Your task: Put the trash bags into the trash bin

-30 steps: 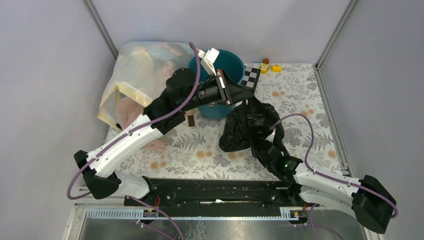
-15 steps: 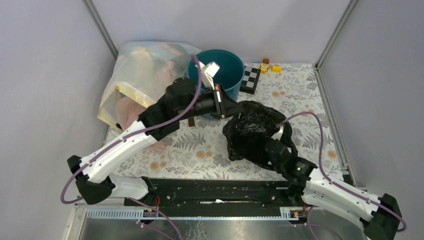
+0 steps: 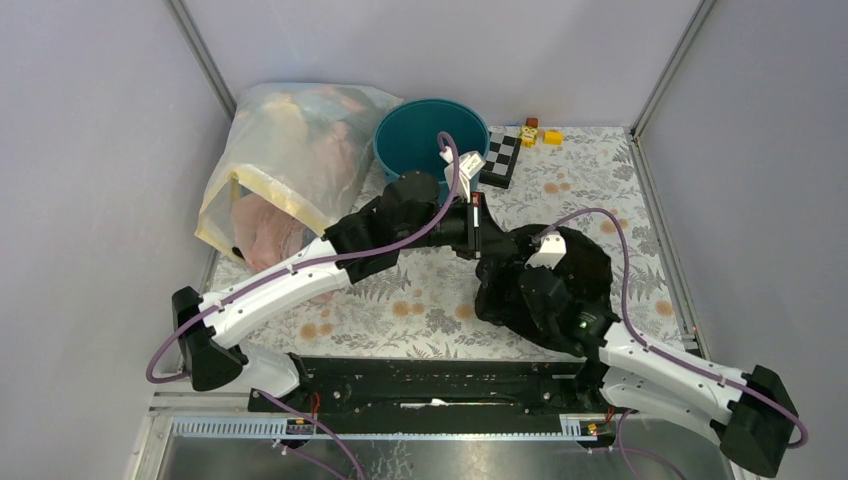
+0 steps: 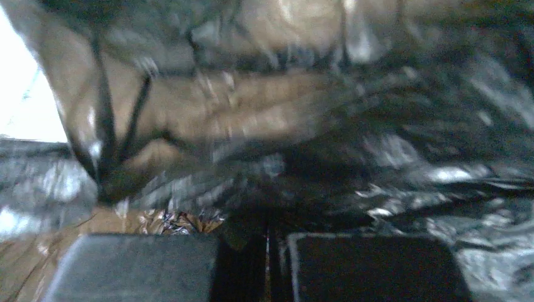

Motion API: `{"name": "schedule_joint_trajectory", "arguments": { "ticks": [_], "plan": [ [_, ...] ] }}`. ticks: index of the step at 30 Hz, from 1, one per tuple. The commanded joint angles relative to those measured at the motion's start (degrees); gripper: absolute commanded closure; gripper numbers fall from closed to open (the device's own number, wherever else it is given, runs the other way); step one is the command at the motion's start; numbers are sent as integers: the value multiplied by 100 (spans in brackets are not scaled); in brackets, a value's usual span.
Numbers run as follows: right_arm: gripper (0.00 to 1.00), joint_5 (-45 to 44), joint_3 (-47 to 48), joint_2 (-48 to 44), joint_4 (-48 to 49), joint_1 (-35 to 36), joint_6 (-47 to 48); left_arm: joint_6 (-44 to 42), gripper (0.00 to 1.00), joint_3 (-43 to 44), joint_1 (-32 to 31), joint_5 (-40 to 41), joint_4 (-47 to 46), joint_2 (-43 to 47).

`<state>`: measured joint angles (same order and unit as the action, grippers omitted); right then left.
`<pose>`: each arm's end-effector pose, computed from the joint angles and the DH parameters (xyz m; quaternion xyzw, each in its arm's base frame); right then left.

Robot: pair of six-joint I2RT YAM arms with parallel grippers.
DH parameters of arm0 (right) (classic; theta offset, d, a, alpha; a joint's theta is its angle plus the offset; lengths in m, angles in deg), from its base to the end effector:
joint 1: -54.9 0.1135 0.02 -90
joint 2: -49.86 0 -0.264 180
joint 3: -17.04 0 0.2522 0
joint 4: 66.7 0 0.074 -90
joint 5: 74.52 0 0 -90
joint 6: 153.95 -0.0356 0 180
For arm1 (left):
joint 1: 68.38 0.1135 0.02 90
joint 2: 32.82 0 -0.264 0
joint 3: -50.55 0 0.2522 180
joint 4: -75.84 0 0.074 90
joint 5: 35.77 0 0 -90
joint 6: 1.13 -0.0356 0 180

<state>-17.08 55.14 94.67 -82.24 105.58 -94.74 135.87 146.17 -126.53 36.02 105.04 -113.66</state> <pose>0.1285 0.1267 0.2307 0.0163 0.8120 0.1728 0.5573 0.1627 -0.2830 0.4116 0.1723 0.7672 -0.5565 0.2684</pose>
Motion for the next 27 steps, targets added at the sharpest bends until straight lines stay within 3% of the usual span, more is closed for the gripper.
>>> {"name": "schedule_joint_trajectory", "arguments": {
  "ticks": [1,5,8,14,23,27],
  "plan": [
    [100,-675,278,514,69,15,-310,134,100,-171,-3,-103,-640,216],
    [100,216,124,977,924,-105,274,358,100,-222,-8,-495,-1036,308],
    [100,421,157,1287,1017,-390,440,425,100,-184,2,-611,-1169,314],
    [100,1998,192,2027,1027,-1596,-133,816,100,-64,5,-1057,-1594,185],
    [100,1971,297,2600,812,-1601,-445,2009,100,869,3,-2273,-3234,-157],
    [100,1695,358,2350,460,-1597,-458,1830,100,1045,26,-2290,-2884,94]
  ]
}}
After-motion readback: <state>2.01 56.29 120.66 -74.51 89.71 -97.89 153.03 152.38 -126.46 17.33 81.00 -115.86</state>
